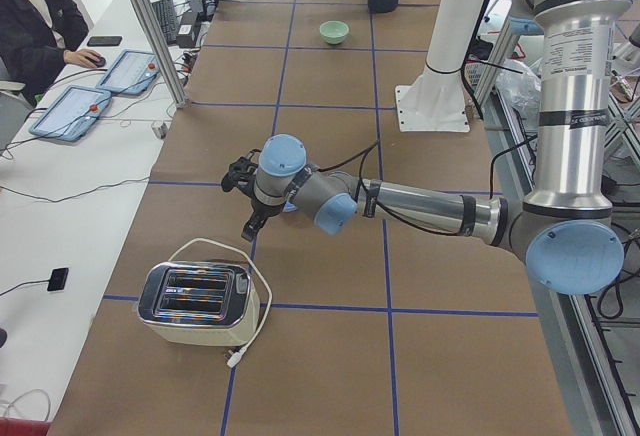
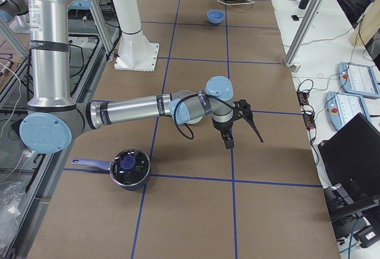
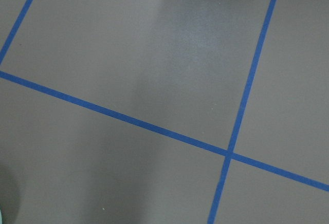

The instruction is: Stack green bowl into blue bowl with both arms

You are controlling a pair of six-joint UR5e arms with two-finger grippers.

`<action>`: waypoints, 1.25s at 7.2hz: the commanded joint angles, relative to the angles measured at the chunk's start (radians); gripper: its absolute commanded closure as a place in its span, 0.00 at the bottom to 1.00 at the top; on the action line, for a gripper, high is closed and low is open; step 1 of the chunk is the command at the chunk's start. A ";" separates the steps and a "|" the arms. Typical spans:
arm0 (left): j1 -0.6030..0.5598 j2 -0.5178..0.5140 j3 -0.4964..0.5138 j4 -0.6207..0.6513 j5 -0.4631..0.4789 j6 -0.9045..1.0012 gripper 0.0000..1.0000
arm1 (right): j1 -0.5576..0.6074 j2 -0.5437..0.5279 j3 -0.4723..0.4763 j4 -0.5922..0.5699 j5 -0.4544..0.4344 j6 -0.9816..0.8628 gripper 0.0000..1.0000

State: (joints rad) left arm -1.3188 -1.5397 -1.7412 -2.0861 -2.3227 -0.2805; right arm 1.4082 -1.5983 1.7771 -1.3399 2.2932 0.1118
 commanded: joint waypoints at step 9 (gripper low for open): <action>0.389 -0.154 0.147 -0.088 0.255 -0.427 1.00 | -0.064 -0.008 -0.002 0.056 -0.020 0.117 0.00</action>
State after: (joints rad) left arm -0.9336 -1.6924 -1.5899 -2.1599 -2.0694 -0.7024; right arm 1.3442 -1.6061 1.7749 -1.2848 2.2734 0.2286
